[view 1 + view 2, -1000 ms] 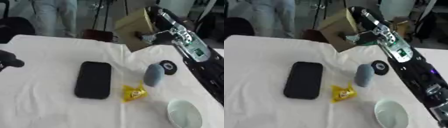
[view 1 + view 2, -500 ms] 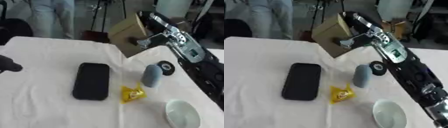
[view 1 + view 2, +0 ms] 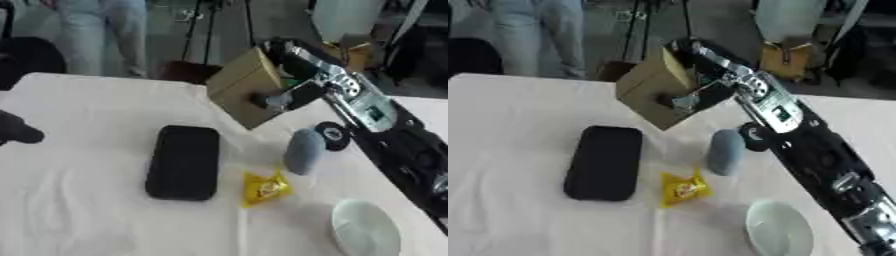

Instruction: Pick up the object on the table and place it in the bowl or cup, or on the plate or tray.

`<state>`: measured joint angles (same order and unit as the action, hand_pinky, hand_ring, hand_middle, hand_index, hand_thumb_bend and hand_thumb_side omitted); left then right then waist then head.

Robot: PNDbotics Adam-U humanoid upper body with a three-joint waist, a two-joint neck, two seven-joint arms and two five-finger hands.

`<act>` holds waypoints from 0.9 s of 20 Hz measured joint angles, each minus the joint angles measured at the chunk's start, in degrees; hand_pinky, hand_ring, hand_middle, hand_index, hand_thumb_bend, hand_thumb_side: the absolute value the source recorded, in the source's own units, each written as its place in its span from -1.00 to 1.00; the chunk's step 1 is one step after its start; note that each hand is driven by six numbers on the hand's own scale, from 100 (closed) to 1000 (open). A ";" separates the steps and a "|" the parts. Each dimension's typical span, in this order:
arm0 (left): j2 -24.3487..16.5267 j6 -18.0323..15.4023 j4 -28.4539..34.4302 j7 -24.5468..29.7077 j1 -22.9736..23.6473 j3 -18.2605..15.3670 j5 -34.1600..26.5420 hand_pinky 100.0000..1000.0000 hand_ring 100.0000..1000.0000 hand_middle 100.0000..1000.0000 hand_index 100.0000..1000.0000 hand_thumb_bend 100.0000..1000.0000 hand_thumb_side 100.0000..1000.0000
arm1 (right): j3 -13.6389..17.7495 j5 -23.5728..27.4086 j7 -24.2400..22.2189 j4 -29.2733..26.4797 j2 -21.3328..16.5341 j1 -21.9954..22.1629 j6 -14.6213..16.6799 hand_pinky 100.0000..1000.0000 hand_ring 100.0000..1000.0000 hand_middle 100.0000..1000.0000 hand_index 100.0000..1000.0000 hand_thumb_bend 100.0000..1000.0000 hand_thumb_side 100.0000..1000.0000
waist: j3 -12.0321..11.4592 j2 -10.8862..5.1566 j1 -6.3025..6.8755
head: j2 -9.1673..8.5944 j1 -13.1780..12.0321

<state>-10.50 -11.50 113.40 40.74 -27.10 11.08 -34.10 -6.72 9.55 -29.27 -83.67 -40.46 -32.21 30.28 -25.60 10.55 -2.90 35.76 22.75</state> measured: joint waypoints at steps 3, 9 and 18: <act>0.00 -0.01 0.00 0.07 0.00 0.01 0.00 0.56 0.58 0.62 0.88 -1.00 0.35 | -0.41 -1.00 -1.64 0.06 0.49 0.00 1.87 -0.55 -0.58 -0.66 0.01 -1.00 -1.00 | 0.01 0.00 0.04 | 0.00 0.00; 0.02 0.19 0.00 0.37 0.00 0.32 0.00 0.56 0.58 0.62 0.88 -1.00 0.36 | -0.77 -2.52 -1.91 0.66 1.64 0.00 2.39 -0.54 -0.57 -0.66 0.02 -1.00 -1.00 | 0.05 0.14 0.09 | 0.00 0.11; 0.06 0.50 0.00 0.92 0.00 0.71 0.00 0.56 0.59 0.62 0.88 -1.00 0.36 | -2.96 -3.96 -2.14 -0.26 3.17 0.03 2.79 -0.51 -0.55 -0.64 0.03 -1.00 -1.00 | -0.03 0.16 -0.01 | 0.00 0.43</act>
<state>-10.44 -11.00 113.40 41.66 -27.10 11.79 -34.10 -9.68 5.59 -31.41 -83.93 -37.29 -32.18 33.07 -25.63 10.70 -2.91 35.76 23.18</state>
